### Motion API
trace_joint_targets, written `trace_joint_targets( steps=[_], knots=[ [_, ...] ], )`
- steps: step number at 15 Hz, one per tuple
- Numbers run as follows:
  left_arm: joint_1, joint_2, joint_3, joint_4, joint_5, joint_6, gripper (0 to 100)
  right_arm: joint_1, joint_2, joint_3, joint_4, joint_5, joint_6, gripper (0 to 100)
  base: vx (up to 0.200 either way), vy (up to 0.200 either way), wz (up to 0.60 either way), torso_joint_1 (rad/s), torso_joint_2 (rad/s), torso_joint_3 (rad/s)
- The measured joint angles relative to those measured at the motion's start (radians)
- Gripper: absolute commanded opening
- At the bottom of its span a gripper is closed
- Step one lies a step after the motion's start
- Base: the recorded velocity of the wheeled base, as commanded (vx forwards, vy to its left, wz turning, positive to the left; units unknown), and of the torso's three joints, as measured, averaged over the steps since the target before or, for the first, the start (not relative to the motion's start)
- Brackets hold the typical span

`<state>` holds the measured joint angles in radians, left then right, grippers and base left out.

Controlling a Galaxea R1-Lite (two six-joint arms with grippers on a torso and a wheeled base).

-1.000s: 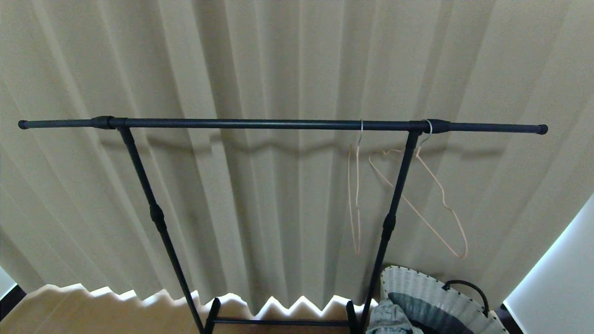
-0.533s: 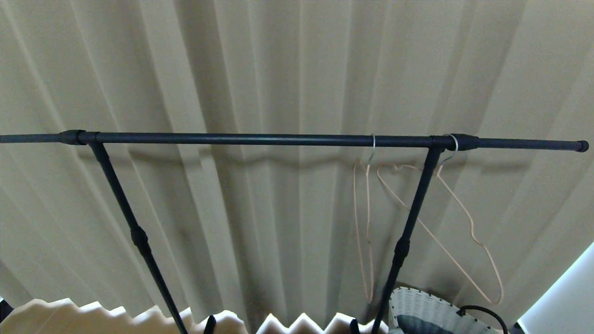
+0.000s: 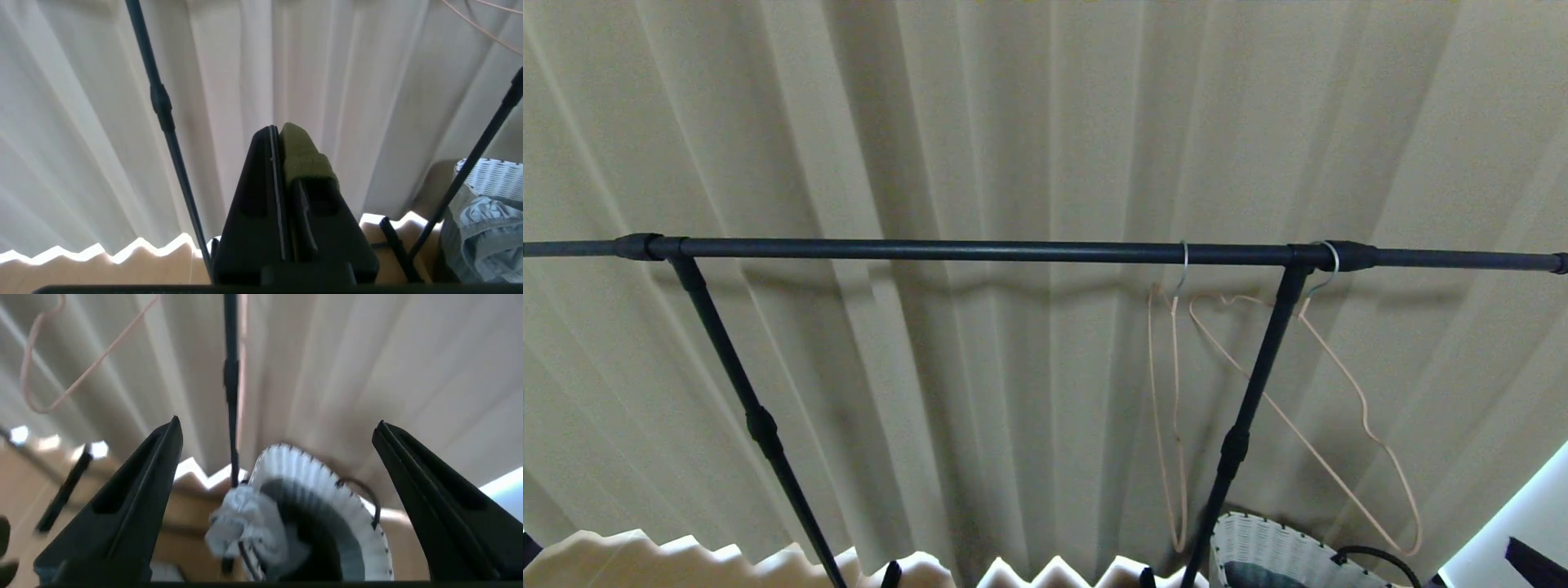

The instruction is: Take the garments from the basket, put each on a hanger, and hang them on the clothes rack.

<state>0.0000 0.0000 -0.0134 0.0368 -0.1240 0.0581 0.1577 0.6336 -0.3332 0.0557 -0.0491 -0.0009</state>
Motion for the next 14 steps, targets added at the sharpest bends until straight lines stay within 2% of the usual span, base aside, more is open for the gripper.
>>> trace_joint_targets(
  steps=[4,7,10,14],
  knots=[
    [0.0,0.0,-0.001,0.0,0.0,0.0,0,0.055,0.417,-0.19,-0.052,-0.006,0.0,100,0.0,0.0,0.0,0.0,0.0,0.0],
    [0.0,0.0,-0.001,0.0,0.0,0.0,0,0.071,0.652,-0.315,-0.069,-0.009,0.0,100,0.0,0.0,0.0,0.0,0.0,0.0],
    [0.0,0.0,-0.001,0.0,0.0,0.0,0,0.073,0.814,-0.386,-0.1,-0.033,0.001,100,0.0,0.0,0.0,0.0,0.0,0.0],
    [0.0,0.0,-0.001,0.0,0.0,0.0,0,0.069,0.919,-0.401,-0.157,-0.055,0.001,100,0.0,0.0,0.0,0.0,0.0,0.0]
  ],
)
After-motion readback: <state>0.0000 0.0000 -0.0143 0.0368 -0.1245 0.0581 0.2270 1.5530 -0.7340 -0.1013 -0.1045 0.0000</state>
